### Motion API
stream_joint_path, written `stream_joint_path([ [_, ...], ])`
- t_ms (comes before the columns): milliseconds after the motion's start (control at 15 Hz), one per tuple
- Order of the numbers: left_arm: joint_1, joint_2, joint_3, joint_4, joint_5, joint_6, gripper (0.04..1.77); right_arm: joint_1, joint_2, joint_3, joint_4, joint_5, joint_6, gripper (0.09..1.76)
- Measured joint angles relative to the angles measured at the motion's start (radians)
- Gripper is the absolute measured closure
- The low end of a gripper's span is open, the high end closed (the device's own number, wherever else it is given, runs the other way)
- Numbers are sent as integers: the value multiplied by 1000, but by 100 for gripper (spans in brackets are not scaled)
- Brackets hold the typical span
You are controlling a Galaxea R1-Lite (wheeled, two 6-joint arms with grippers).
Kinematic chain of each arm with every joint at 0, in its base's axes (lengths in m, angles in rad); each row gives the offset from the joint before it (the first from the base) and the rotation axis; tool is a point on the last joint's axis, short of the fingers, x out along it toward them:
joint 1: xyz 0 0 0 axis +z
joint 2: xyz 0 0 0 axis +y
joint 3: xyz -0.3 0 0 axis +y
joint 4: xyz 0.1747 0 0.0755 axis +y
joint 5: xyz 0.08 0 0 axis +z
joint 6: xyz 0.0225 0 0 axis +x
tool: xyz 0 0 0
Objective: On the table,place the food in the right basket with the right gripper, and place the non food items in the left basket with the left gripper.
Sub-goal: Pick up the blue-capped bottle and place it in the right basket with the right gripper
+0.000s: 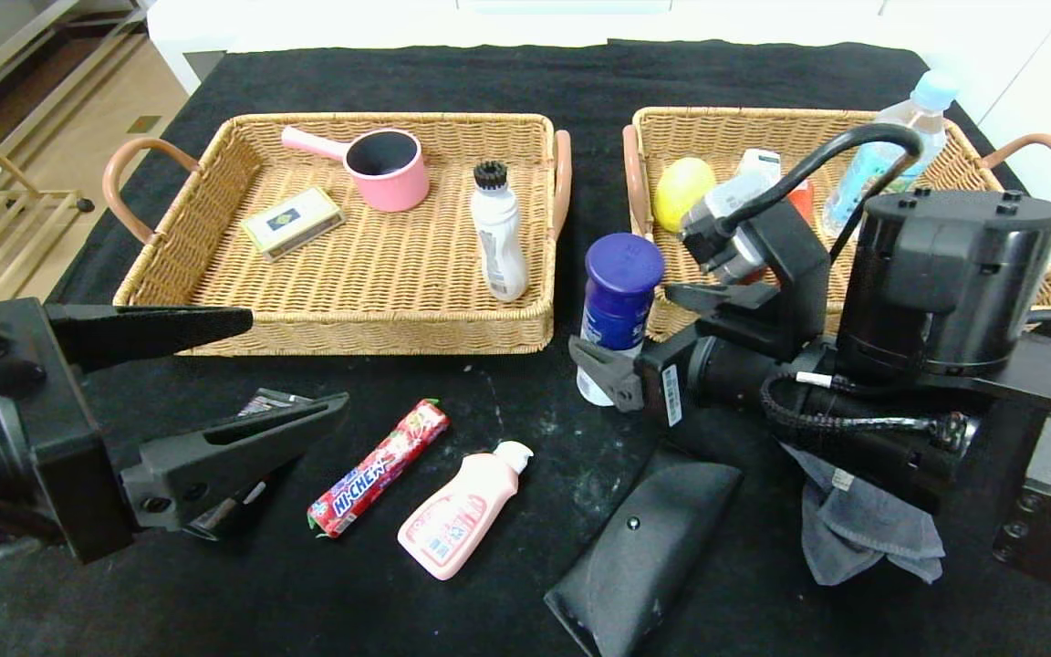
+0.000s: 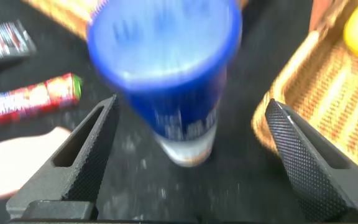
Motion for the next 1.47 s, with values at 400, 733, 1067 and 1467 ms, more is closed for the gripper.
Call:
stream_joint_path([
  [400, 0, 4, 1, 0, -1, -1, 9, 5, 59, -45, -56, 4, 3, 14],
  [733, 0, 8, 2, 0, -1, -2, 9, 5, 95, -97, -57, 7, 7, 14],
  [1067, 0, 8, 1, 0, -2, -2, 9, 7, 112, -107, -67, 6, 7, 36],
  [1467, 0, 8, 3, 0, -2, -1, 9, 8, 114, -108, -67, 9, 7, 100],
])
